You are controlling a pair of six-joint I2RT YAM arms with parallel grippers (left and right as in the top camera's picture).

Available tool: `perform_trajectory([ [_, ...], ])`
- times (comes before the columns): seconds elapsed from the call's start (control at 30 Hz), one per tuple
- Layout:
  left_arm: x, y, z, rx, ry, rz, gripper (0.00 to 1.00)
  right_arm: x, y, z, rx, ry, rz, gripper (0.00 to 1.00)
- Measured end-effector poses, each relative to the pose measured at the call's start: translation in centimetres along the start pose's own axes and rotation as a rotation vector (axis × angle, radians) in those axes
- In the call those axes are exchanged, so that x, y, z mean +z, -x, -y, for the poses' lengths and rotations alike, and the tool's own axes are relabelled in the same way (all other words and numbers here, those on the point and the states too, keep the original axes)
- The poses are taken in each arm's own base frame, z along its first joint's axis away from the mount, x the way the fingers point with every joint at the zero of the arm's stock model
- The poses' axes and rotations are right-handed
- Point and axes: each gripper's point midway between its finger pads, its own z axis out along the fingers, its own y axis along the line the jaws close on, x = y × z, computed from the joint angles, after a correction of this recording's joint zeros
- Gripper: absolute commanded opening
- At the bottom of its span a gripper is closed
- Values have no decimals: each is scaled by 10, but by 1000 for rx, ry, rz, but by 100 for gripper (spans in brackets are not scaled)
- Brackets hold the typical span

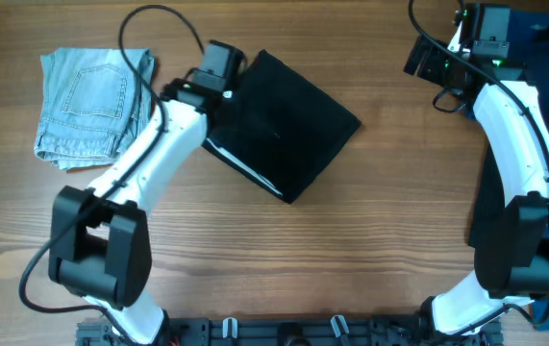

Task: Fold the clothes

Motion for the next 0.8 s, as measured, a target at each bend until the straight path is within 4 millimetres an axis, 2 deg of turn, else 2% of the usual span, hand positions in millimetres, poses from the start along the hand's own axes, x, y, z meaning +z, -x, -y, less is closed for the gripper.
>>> perform_trajectory([
  [0.07, 16, -3, -26, 2, -12, -33, 80, 0, 0, 0, 0, 0, 0, 100],
  [0.13, 27, -4, -32, 6, -52, -46, 81, 0, 0, 0, 0, 0, 0, 99],
  [0.2, 37, -7, -29, 20, -116, -61, 84, 0, 0, 0, 0, 0, 0, 99],
  [0.27, 44, -12, -16, 30, -185, -81, 87, 0, 0, 0, 0, 0, 0, 100],
  [0.33, 52, -20, -5, 45, -244, -112, 94, 0, 0, 0, 0, 0, 0, 99],
  [0.43, 64, -34, 0, 54, -268, -164, 99, 0, 0, 0, 0, 0, 0, 100],
  [0.6, 81, -47, 0, 63, -260, -210, 100, 0, 0, 0, 0, 0, 0, 99],
  [0.67, 82, -47, -1, 65, -255, -211, 52, 0, 0, 0, 0, 0, 0, 100],
  [0.7, 82, -47, -1, 63, -255, -211, 38, 0, 0, 0, 0, 0, 0, 99],
  [0.73, 83, -48, -1, 64, -252, -214, 20, 0, 0, 0, 0, 0, 0, 99],
  [0.77, 83, -48, -1, 64, -253, -215, 13, 0, 0, 0, 0, 0, 0, 100],
  [0.8, 82, -48, 1, 66, -261, -214, 11, 0, 0, 0, 0, 0, 0, 100],
])
